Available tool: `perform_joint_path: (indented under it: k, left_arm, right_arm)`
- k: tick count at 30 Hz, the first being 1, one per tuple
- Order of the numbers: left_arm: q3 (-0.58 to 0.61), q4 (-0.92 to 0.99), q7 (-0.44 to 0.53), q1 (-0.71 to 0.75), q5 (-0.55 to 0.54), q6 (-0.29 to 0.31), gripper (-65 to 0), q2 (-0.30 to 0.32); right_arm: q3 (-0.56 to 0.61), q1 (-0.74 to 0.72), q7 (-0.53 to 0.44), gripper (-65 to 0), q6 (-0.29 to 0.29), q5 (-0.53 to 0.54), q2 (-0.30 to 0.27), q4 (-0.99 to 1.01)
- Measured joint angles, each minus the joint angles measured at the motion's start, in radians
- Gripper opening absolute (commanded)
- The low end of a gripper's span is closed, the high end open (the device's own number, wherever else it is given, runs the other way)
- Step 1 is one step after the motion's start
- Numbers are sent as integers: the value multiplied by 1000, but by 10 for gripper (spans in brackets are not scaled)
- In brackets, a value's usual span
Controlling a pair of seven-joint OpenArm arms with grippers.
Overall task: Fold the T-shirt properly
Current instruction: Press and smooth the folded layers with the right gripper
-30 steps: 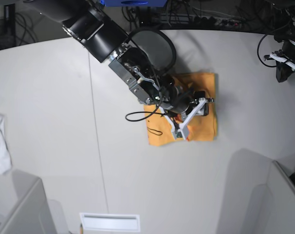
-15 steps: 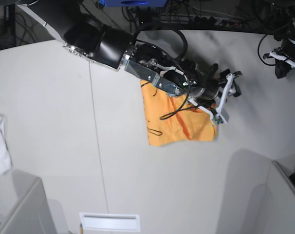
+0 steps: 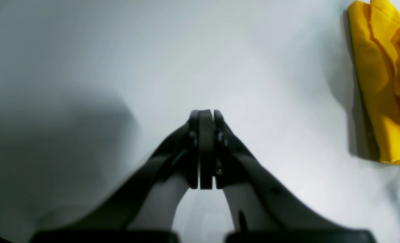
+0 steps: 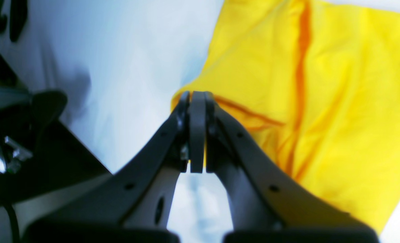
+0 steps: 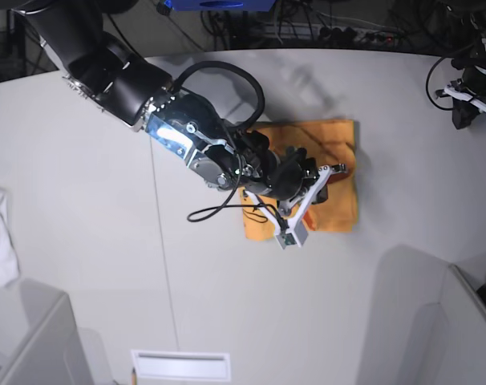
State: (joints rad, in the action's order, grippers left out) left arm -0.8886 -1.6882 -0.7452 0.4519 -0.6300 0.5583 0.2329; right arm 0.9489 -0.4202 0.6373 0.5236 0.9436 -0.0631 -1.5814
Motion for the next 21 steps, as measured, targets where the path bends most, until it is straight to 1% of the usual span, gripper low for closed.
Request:
perform_joint_path:
  k: [7, 11, 13, 14, 16, 17, 21]
  left_arm:
    - [0, 0, 0, 0, 0, 0, -650, -2]
    - [0, 0, 0, 3, 0, 0, -650, 0]
    - [0, 0, 0, 3, 1, 0, -650, 0]
    - [0, 0, 0, 3, 0, 0, -650, 0]
    - [0, 0, 0, 3, 0, 0, -650, 0]
    - [0, 0, 0, 3, 0, 0, -650, 0]
    - [0, 0, 0, 3, 0, 0, -650, 0]
  right_arm:
    - [-13, 6, 7, -650, 0, 0, -4, 145]
    - [-13, 5, 7, -650, 1, -1, -5, 158]
    - [-13, 6, 28, -650, 3, -1, -6, 147]
    - [-14, 5, 49, -650, 13, 1, -5, 143]
    - [-13, 8, 47, -650, 66, 2, -3, 142]
    - [-13, 9, 47, -650, 78, 2, -5, 142]
    - [-13, 2, 44, -650, 80, 2, -5, 164]
